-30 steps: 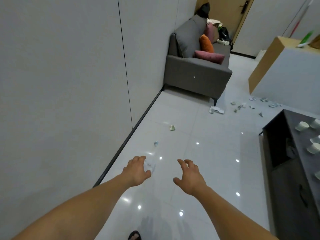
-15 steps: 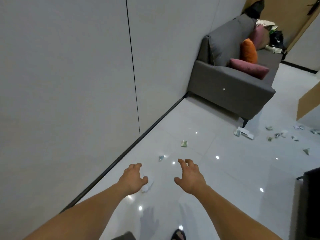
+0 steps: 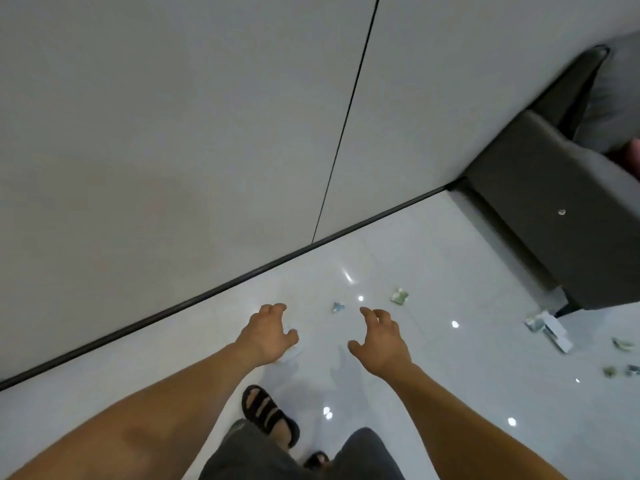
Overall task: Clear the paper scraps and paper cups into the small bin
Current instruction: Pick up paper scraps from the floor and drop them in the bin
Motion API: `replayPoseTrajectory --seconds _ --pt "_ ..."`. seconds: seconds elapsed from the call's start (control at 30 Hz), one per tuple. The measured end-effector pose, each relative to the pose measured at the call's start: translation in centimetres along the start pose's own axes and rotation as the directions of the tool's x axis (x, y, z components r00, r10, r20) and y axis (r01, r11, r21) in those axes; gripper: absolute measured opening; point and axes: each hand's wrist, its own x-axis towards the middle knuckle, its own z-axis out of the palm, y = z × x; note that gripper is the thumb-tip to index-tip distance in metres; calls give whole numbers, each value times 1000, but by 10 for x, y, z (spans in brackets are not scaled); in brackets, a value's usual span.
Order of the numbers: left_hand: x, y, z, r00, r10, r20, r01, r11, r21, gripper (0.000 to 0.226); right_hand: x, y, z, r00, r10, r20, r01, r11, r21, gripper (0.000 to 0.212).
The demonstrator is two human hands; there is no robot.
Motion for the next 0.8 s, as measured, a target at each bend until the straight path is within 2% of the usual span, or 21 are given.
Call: replayPoseTrajectory --seconds 0.2,0.43,0.63,0.8 --pt "70 -14 44 991 -134 7 133 982 -136 65 105 31 31 992 -22 127 32 997 -77 72" --pt "190 -38 159 927 -368 66 370 878 -305 65 274 101 122 973 -63 224 106 976 -188 72" --pt "316 -45 268 901 -426 79 422 820 -387 66 392 159 220 944 -137 301 218 942 -256 75" --pt "406 -71 344 896 -438 70 429 817 -384 66 475 187 300 928 -210 308 304 905 -298 73"
